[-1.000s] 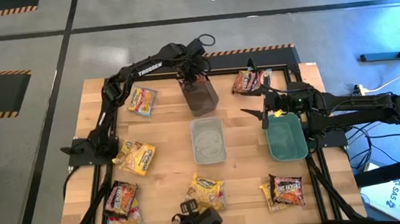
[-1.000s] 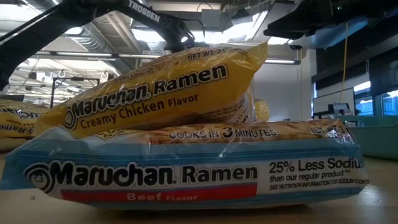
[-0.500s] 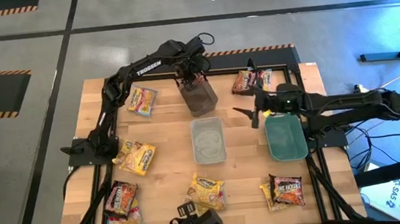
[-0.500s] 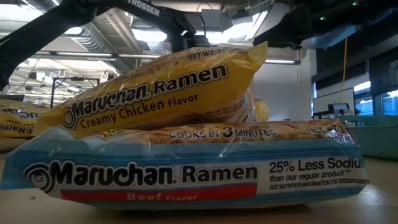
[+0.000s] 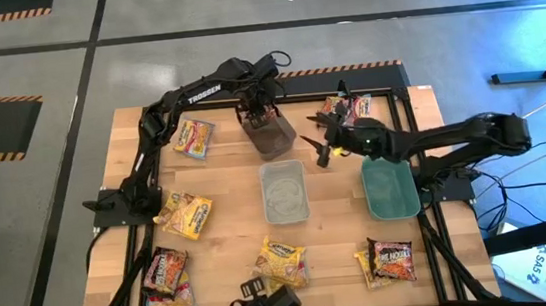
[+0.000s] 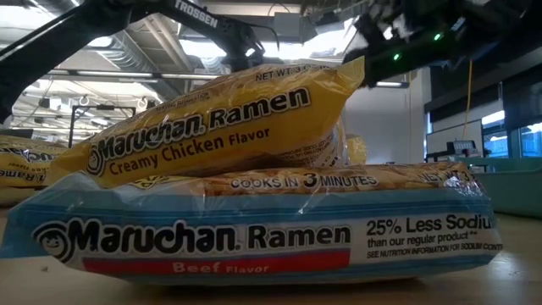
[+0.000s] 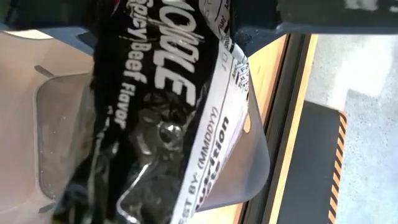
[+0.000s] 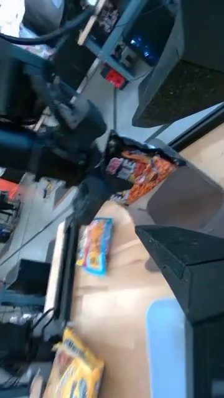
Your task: Sort Maruchan noodles
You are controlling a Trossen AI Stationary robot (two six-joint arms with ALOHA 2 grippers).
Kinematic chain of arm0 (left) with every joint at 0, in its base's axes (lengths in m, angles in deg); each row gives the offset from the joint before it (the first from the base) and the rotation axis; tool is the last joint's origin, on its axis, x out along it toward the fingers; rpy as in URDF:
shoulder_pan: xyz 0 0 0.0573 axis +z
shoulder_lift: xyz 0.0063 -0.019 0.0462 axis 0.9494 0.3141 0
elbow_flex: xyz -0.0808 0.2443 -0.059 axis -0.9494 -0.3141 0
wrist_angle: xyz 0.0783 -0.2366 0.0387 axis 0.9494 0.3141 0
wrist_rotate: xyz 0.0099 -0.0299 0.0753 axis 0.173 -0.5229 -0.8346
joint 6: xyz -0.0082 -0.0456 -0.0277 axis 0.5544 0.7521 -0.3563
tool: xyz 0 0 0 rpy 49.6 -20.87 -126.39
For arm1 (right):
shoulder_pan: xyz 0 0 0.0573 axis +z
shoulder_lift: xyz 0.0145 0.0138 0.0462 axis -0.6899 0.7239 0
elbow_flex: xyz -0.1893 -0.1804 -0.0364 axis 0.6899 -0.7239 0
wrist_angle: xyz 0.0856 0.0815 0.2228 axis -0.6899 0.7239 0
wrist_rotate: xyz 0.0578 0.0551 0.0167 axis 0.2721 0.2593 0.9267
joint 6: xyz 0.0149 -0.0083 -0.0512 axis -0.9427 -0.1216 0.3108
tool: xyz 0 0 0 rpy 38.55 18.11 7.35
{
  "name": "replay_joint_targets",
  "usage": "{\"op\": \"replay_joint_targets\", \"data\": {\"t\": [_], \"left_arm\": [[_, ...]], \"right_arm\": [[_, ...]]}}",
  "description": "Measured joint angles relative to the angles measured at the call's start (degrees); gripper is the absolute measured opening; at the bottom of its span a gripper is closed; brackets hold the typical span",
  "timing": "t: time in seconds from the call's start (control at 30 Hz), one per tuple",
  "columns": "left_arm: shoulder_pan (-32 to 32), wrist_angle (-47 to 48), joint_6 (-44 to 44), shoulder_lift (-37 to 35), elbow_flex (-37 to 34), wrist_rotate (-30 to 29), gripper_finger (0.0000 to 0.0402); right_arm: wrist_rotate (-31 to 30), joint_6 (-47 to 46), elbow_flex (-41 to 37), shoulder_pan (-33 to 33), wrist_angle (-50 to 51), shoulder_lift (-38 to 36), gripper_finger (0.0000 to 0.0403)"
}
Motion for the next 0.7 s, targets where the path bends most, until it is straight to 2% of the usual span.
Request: {"op": "replay_joint_targets", "data": {"t": [0.37,0.7], "left_arm": [[0.85,-3.50,5.05,1.50,-0.02,-0.20,0.0162],[0.90,-6.82,9.84,2.97,-0.02,-1.57,0.0162]], "right_arm": [[2.17,-4.71,2.90,-4.93,-3.26,10.99,0.0253],[-0.29,-5.21,3.19,-6.10,-3.22,14.15,0.0253]]}}
